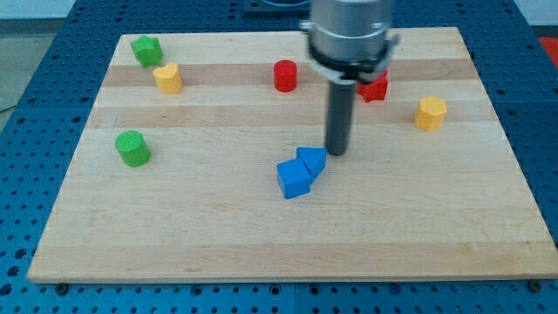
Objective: Push the blue triangle towards the red star
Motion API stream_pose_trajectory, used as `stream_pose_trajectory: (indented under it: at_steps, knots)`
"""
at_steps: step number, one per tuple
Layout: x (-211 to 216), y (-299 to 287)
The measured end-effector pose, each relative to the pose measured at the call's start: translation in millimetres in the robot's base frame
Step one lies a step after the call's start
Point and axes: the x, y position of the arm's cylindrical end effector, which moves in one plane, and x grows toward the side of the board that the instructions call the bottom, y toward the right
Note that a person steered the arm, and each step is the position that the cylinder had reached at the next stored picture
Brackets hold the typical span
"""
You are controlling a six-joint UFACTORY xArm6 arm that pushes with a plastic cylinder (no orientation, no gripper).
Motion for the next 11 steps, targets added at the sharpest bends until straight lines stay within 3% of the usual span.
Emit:
stream_pose_trajectory:
  at_steps: [1,2,3,4,5,7,8,10,11]
  knots:
    - [26.1,17.2]
    - [54.1,-24.1]
    - [33.3,-85.5]
    - [-15.8,-136.9]
    - [-44.4,-151.9]
    - [3.4,-136.3]
    - [7.4,-103.2]
    - [-55.8,-65.3]
    - [-22.2,-72.3]
